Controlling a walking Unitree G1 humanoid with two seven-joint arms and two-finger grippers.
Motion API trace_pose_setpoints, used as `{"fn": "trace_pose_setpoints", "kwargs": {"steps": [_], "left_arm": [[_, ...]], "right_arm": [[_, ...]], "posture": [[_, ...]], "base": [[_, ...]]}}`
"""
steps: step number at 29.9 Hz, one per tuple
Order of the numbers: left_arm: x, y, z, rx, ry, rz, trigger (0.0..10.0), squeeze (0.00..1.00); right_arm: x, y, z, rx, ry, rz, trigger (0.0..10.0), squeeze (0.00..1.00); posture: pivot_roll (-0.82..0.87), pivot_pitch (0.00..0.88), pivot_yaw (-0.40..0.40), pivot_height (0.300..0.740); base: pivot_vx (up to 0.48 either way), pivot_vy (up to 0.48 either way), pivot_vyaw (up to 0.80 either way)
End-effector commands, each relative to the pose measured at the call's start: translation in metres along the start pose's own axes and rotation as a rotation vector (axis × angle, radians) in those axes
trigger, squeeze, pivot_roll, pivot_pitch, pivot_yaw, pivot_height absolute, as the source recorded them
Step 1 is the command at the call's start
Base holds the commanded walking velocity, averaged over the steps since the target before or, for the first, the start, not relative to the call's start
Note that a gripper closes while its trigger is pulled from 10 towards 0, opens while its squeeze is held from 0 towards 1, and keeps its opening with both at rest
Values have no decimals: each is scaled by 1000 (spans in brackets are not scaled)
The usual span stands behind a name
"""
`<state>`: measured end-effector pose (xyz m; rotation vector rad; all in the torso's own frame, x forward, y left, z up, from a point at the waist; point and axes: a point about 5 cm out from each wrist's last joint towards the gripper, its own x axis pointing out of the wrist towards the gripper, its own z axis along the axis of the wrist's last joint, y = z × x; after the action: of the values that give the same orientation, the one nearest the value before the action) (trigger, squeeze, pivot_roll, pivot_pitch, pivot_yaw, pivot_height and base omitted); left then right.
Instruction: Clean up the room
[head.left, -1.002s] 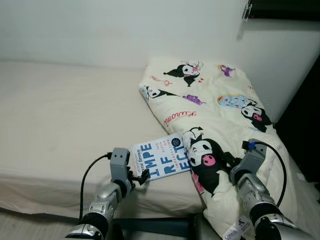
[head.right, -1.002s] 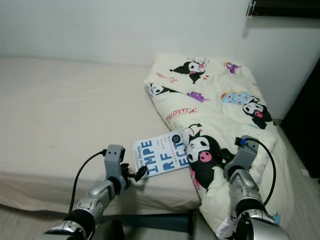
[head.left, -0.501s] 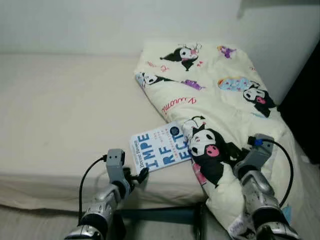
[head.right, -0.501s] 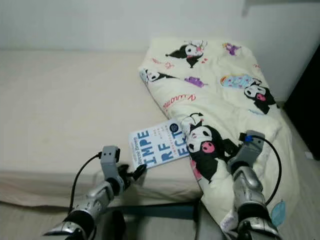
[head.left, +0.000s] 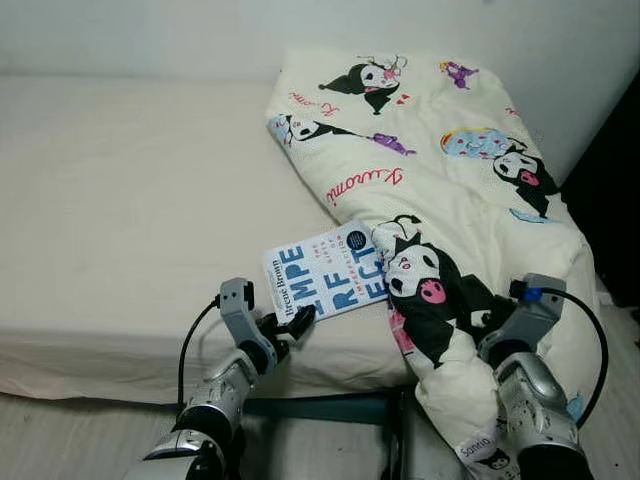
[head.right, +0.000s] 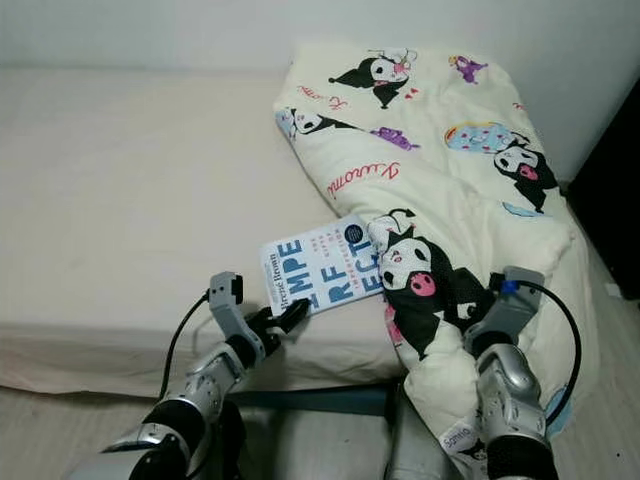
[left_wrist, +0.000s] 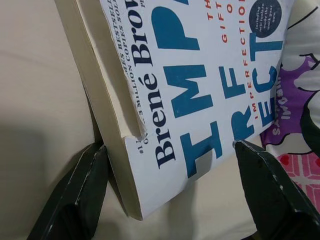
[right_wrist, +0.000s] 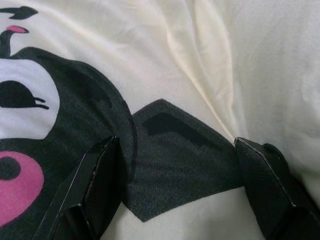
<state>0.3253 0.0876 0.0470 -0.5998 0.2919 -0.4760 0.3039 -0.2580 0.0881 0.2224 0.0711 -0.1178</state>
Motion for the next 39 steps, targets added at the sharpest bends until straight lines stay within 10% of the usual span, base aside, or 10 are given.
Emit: {"fn": "trace_pose_setpoints", "kwargs": {"steps": [1, 15, 20, 28, 33, 39], "left_arm": [[2, -16, -30, -27, 124, -44, 0, 0], [-10, 4, -30, -154, 90, 13, 0, 0], [-7, 6, -5, -333, -43, -36, 0, 0], [-3, -6, 92, -495, -410, -325, 0, 0], [-35, -1, 209, -181, -735, -247, 0, 0], [-51, 4, 234, -79, -786, -169, 0, 0]], "right_arm": [[-9, -4, -19, 29, 81, -31, 10000, 0], [-5, -11, 2, 50, 25, -64, 10000, 0], [0, -11, 11, 70, -8, -68, 10000, 0], [9, -22, 56, 212, -182, -66, 10000, 0], [8, -42, 102, 272, -354, -55, 10000, 0], [6, -51, 103, 266, -358, -93, 10000, 0]], "posture": [[-211, 290, 31, 381], [-191, 239, 32, 381], [-183, 205, 36, 381], [-179, 142, 35, 381], [-163, 81, 28, 381], [-163, 57, 28, 381]], "base": [[0, 0, 0], [0, 0, 0], [0, 0, 0], [0, 0, 0], [0, 0, 0], [0, 0, 0]]}}
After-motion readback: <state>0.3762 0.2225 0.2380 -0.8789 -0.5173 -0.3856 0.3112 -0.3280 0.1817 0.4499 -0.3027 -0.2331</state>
